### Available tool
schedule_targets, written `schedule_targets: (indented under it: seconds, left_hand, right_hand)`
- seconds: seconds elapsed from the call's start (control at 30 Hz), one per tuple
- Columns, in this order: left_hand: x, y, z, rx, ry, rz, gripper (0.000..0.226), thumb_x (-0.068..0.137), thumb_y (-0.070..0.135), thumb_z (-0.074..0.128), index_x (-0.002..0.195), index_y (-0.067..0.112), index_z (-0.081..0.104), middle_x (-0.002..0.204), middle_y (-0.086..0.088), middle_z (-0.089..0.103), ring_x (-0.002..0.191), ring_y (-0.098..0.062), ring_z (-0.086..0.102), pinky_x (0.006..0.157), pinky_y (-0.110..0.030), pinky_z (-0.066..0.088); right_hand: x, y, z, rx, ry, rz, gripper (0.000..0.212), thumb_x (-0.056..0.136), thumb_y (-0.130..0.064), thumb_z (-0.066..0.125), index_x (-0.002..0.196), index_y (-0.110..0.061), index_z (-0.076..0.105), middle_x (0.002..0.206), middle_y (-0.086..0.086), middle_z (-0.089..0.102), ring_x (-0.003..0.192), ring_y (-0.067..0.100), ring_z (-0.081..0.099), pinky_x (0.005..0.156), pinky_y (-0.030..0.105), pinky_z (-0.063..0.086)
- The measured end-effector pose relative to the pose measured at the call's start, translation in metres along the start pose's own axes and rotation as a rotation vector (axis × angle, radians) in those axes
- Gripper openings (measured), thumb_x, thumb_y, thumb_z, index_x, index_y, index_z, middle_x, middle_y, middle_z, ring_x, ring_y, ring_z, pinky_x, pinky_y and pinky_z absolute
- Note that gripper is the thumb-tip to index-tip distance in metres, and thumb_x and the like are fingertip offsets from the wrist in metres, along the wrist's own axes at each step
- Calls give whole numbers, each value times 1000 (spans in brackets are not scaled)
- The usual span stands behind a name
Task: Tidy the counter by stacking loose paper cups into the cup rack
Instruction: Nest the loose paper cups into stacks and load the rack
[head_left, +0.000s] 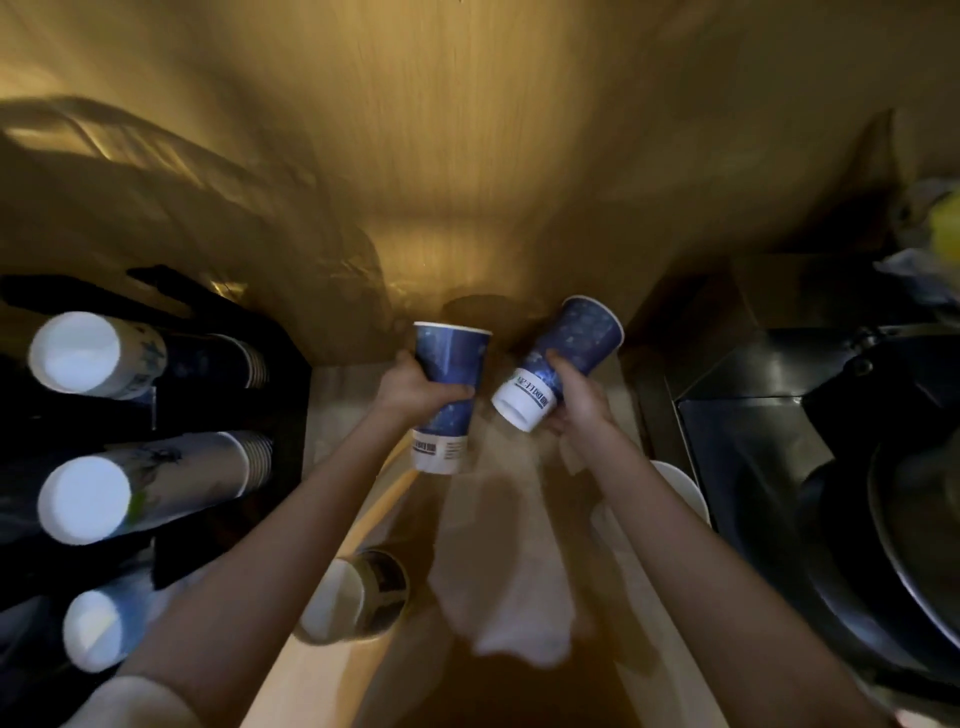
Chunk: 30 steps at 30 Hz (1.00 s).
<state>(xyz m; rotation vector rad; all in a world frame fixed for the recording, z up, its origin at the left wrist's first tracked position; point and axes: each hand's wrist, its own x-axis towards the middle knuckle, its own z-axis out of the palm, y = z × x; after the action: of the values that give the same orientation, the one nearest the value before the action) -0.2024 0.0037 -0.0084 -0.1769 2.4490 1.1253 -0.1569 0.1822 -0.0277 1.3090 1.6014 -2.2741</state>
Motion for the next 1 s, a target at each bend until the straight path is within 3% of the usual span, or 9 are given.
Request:
schedule_targets:
  seconds: [0.1,0.2,0.33,0.43,0.53,0.67,0.77,0.87,1.0]
  left_hand:
    - [-29,15,4,-148,-33,28,87,54,30,85,124,6,41,128,-12,56,114,-30,56,97,-44,47]
    - [-56,17,14,-304,-48,37,102,29,35,85,119,7,46,122,-12,61,106,-28,61,94,-47,50]
    - [-92,0,43,-359,-33,126,90,49,14,88,125,10,39,124,-9,57,109,-25,56,95,-46,49]
    - [-116,-22,61,-388,-15,233,94,54,5,86,132,12,35,118,2,51,110,-14,48,89,-31,44]
    - [-132,-46,76,-399,5,281,97,49,6,88,131,14,36,116,7,47,110,-11,44,86,-27,39]
    - [-143,-65,92,-337,38,297,90,53,3,86,129,13,39,113,7,47,109,-13,45,85,-27,39]
    - [-151,-72,97,-327,25,316,85,55,5,85,127,16,40,113,8,47,107,-9,45,81,-17,38]
    - [-156,-80,102,-340,29,367,80,54,11,85,119,24,40,112,7,52,106,-12,51,71,2,38]
    - [-159,-84,99,-328,49,396,79,56,5,85,116,28,39,110,9,54,104,-13,54,73,2,40]
  right_hand:
    - [-21,-6,-12,-66,-24,-94,49,65,-38,76,102,-8,62,100,15,71,87,30,69,88,49,55]
    - [-49,-15,-27,-168,-17,-259,28,71,-30,74,89,-15,60,101,14,70,90,28,68,89,44,54]
    - [-83,-19,-49,-263,-29,-456,48,76,-23,72,117,-13,50,106,6,62,90,19,62,83,31,50]
    - [-103,-13,-63,-379,-66,-508,62,78,-26,71,131,-15,40,112,-3,55,94,14,58,85,28,48]
    - [-118,-6,-73,-389,-93,-556,65,78,-24,71,133,-16,38,118,-2,55,95,8,58,79,20,47]
    - [-136,4,-81,-387,-65,-670,68,79,-22,70,136,-17,35,127,0,54,105,7,57,87,19,47]
    - [-151,11,-85,-327,-83,-743,68,80,-21,69,137,-20,32,126,-5,53,106,-3,57,86,11,48]
    - [-160,26,-83,-308,-145,-751,74,76,-18,74,136,-15,31,131,2,53,115,5,56,94,18,48]
    - [-163,56,-82,-436,-209,-726,75,66,-22,78,126,-23,33,126,-1,55,119,13,55,97,24,49]
